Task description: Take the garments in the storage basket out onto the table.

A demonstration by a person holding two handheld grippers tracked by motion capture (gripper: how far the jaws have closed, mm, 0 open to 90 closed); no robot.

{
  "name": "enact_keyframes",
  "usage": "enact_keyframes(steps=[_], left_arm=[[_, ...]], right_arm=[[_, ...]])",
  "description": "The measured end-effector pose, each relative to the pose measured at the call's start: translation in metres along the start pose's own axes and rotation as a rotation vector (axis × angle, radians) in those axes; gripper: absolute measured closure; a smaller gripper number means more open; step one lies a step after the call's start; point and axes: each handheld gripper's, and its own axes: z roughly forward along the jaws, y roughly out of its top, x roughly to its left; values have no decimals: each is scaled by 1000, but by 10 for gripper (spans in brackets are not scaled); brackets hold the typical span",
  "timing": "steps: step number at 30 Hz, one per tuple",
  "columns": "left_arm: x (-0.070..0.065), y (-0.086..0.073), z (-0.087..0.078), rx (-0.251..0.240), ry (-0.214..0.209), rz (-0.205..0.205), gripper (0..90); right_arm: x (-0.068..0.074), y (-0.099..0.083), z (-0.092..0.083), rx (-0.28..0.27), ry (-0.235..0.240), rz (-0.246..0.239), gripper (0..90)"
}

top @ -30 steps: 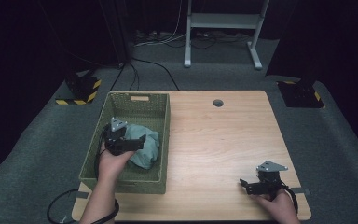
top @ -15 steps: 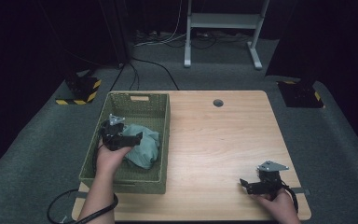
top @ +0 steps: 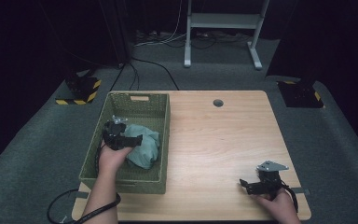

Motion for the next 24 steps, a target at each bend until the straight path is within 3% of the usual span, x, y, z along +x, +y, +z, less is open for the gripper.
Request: enact_keyframes(steps=[6, 12, 17, 24], left_arm=[[4, 3, 11, 73, -14, 8, 7], [7, 5, 19, 111, -34, -27, 7], [4, 6, 24, 144, -49, -37, 7], [-4, 5, 31, 215, -70, -15, 7]], right_arm=[[0, 0, 0, 1, -5, -9, 0], [0, 0, 0, 1, -4, -7, 0], [-1, 0, 0, -2, 6, 6, 0], [0, 0, 0, 0, 2, 1, 0]])
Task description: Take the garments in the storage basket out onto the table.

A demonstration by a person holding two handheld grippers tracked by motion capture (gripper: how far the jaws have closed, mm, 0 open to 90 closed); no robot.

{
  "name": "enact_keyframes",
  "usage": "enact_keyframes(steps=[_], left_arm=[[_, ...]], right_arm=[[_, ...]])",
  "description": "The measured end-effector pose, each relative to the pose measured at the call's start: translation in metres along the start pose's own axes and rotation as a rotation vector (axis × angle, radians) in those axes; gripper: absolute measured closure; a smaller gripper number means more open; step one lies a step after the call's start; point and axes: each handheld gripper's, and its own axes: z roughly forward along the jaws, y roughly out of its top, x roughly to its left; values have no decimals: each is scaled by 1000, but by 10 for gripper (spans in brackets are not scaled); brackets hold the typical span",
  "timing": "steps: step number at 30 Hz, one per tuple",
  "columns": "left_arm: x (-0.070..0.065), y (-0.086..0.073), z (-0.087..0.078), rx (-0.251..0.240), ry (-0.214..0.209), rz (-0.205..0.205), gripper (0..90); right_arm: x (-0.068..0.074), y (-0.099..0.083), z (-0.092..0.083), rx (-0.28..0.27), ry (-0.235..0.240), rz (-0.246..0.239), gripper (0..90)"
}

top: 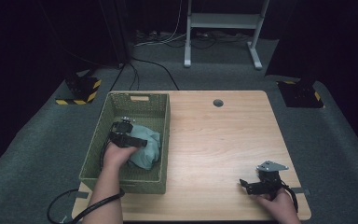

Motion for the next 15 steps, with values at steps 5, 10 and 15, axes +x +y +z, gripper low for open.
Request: enact_keyframes(steps=[5, 10, 15], left_arm=[[2, -1, 2, 48, 2, -18, 7], [2, 0, 6, 77, 0, -22, 3], [-3, 1, 10, 107, -23, -11, 6]], right_arm=[[0, 0, 0, 2, -6, -10, 0], [0, 0, 0, 1, -1, -1, 0], [0, 0, 0, 1, -4, -7, 0]])
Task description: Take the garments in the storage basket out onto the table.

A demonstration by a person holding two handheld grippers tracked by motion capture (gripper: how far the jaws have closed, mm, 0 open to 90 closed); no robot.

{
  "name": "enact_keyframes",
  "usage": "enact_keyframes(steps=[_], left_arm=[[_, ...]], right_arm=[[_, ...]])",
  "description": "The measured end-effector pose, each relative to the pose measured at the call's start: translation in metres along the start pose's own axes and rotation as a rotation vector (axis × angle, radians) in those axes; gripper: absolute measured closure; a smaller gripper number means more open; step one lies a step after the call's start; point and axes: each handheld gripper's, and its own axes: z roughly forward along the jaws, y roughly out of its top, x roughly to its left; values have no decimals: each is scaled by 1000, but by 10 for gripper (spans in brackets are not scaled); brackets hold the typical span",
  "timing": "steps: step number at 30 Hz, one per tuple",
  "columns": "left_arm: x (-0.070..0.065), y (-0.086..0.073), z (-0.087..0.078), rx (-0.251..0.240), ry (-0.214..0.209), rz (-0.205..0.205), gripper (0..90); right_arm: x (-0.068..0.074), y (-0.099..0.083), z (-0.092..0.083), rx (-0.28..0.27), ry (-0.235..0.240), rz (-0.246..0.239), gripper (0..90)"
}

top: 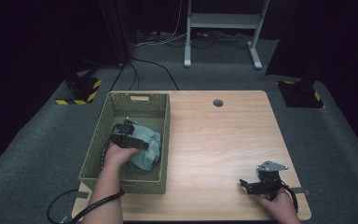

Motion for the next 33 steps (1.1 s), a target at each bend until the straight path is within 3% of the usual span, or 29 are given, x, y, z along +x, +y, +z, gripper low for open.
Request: enact_keyframes(steps=[5, 16, 25, 30, 33], left_arm=[[-3, 1, 5, 29, 27, -5, 3], [0, 0, 12, 63, 41, -22, 3], [-5, -1, 21, 110, 110, 33, 33], [-7, 0, 24, 118, 125, 53, 47], [-6, -1, 24, 111, 108, 55, 82]], right_arm=[[0, 0, 0, -1, 1, 1, 0], [0, 0, 0, -2, 5, 9, 0], [0, 0, 0, 0, 2, 2, 0], [0, 0, 0, 0, 0, -2, 0], [0, 0, 0, 0, 1, -1, 0]])
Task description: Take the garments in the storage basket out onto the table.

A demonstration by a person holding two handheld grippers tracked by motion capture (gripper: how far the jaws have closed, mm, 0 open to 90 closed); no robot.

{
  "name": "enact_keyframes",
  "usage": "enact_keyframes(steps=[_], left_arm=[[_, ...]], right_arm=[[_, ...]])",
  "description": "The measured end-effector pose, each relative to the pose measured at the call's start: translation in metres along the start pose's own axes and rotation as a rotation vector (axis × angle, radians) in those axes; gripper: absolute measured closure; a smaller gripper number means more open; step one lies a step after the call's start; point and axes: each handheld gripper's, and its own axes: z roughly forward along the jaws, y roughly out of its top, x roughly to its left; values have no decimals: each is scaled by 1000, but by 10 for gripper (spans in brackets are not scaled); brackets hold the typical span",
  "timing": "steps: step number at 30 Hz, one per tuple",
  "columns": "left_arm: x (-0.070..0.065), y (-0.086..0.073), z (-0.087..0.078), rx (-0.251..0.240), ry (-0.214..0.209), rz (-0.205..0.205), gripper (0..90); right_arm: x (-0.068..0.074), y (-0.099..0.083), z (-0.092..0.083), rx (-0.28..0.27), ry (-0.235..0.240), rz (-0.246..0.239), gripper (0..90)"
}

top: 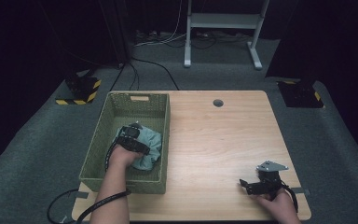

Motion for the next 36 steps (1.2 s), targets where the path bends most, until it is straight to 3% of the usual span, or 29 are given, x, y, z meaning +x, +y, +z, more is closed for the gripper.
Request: enact_keyframes(steps=[2, 10, 22, 36], left_arm=[[0, -1, -1, -5, -19, 3, 162], [0, -1, -4, -20, -55, 34, 315], [2, 1, -5, -2, -74, 23, 379], [-2, 2, -9, 18, -66, 30, 484]], right_arm=[[0, 0, 0, 0, -1, -1, 0], [0, 0, 0, 0, 1, -5, 0], [0, 0, 0, -1, 3, -4, 0], [-2, 0, -1, -7, 19, 12, 0]])
